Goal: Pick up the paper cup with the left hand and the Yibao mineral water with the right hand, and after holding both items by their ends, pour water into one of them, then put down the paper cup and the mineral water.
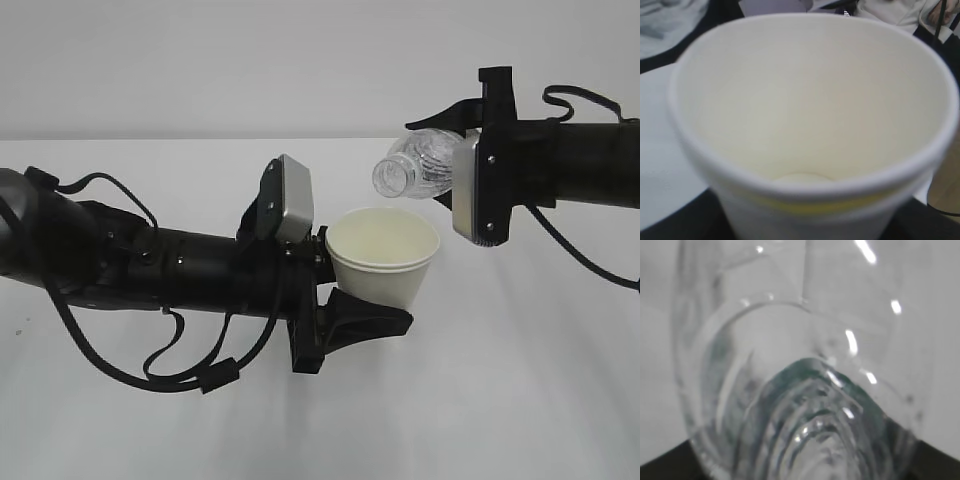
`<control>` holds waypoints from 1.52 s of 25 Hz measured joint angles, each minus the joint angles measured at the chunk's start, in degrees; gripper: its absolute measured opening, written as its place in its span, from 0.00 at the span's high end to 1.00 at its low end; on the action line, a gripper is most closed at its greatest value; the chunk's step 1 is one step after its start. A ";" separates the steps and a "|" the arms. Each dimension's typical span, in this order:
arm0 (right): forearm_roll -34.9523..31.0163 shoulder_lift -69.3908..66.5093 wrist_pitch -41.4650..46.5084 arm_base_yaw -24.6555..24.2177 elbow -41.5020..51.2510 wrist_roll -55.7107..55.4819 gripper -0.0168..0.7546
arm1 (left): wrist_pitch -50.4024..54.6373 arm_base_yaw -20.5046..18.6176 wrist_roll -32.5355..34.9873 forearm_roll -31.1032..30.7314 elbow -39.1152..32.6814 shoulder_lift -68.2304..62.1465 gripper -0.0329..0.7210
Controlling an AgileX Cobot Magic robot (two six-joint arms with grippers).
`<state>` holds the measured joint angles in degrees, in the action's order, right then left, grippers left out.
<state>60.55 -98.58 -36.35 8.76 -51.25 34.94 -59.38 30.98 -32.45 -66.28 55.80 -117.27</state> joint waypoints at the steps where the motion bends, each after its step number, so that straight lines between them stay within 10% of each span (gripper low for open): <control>1: -0.10 0.00 0.00 0.00 0.00 0.37 0.38 | 0.00 0.00 0.00 -0.44 0.00 0.00 0.38; 38: -4.64 0.00 -1.87 0.00 0.00 8.93 0.38 | 2.70 0.10 -1.68 0.36 0.00 0.00 0.38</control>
<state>55.91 -98.58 -38.23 8.76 -51.25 43.87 -56.68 31.07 -34.13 -65.92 55.80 -117.27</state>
